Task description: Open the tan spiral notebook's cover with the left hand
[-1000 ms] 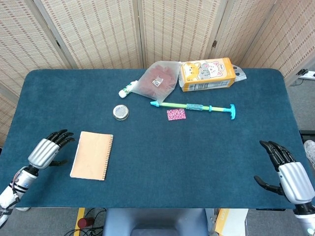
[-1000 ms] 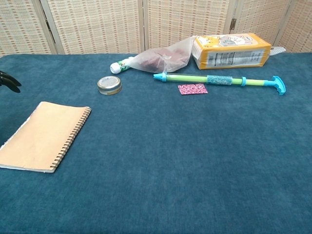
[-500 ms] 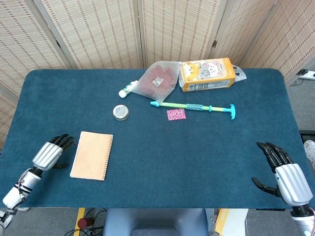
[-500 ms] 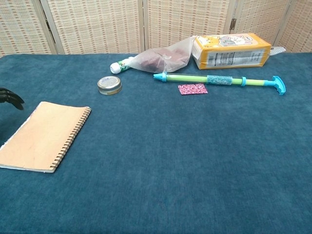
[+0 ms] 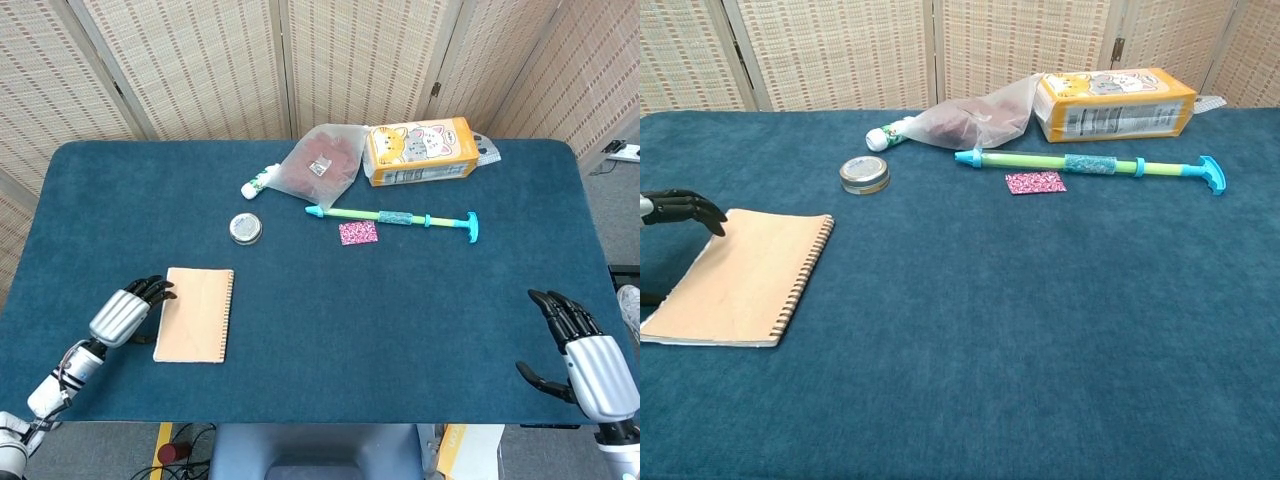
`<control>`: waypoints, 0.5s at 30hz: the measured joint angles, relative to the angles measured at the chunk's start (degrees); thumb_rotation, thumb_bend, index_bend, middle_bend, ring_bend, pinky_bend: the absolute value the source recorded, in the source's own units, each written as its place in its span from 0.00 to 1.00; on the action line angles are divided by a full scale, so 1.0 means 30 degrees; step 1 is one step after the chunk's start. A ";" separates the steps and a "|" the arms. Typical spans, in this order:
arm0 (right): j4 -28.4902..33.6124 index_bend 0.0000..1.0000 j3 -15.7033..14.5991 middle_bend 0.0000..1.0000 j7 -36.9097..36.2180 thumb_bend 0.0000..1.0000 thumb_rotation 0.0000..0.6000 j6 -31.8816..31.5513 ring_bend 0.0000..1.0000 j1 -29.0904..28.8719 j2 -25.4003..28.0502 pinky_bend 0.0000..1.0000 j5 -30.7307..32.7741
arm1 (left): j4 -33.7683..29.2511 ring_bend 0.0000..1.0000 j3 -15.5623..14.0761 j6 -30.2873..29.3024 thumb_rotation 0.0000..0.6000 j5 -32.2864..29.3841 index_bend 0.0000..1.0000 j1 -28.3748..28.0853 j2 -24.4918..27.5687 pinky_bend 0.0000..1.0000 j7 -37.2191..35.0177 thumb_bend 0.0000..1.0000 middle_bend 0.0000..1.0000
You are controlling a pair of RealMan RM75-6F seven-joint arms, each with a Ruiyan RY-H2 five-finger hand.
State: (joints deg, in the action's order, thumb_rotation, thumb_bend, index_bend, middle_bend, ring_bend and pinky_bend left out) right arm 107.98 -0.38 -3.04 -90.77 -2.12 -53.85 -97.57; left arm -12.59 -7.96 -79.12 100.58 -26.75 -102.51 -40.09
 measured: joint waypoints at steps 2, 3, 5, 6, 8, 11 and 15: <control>0.0005 0.02 -0.0004 0.16 0.0004 0.24 1.00 0.0032 0.10 0.0016 -0.0026 0.15 0.0041 | 0.0078 0.15 -0.0109 -0.0002 1.00 0.0038 0.29 -0.0094 -0.0104 0.26 0.0169 0.08 0.22; 0.0004 0.02 -0.0005 0.16 0.0010 0.24 1.00 0.0055 0.10 0.0015 -0.0038 0.15 0.0046 | 0.0123 0.15 -0.0181 0.0018 1.00 0.0055 0.29 -0.0151 -0.0166 0.26 0.0273 0.08 0.22; 0.0017 0.02 0.0002 0.16 0.0052 0.24 1.00 0.0094 0.10 0.0006 -0.0061 0.15 0.0037 | 0.0185 0.15 -0.0227 0.0094 1.00 0.0012 0.29 -0.0238 -0.0265 0.26 0.0309 0.08 0.23; 0.0031 0.02 0.0008 0.16 0.0069 0.24 1.00 0.0102 0.10 0.0001 -0.0062 0.15 0.0031 | 0.0186 0.15 -0.0211 0.0101 1.00 -0.0028 0.30 -0.0252 -0.0280 0.26 0.0257 0.08 0.23; 0.0060 0.02 0.0039 0.16 0.0125 0.24 1.00 0.0114 0.10 -0.0009 -0.0059 0.15 0.0029 | 0.0154 0.15 -0.0169 0.0052 1.00 -0.0115 0.31 -0.0285 -0.0301 0.26 0.0047 0.08 0.23; 0.0096 0.02 0.0086 0.16 0.0154 0.24 1.00 0.0140 0.10 -0.0031 -0.0051 0.15 0.0044 | 0.0080 0.15 -0.0148 -0.0056 1.00 -0.0202 0.32 -0.0367 -0.0328 0.26 -0.0325 0.08 0.24; 0.0113 0.02 0.0118 0.16 0.0192 0.24 1.00 0.0154 0.10 -0.0037 -0.0059 0.15 0.0048 | -0.0107 0.15 -0.0098 -0.0201 1.00 -0.0322 0.32 -0.0526 -0.0396 0.26 -0.0810 0.13 0.24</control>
State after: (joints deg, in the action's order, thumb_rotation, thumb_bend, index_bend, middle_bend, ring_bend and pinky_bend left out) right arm 108.32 -0.02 -2.47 -90.31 -2.23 -54.03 -97.43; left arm -12.91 -8.25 -79.72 99.62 -28.32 -103.70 -42.52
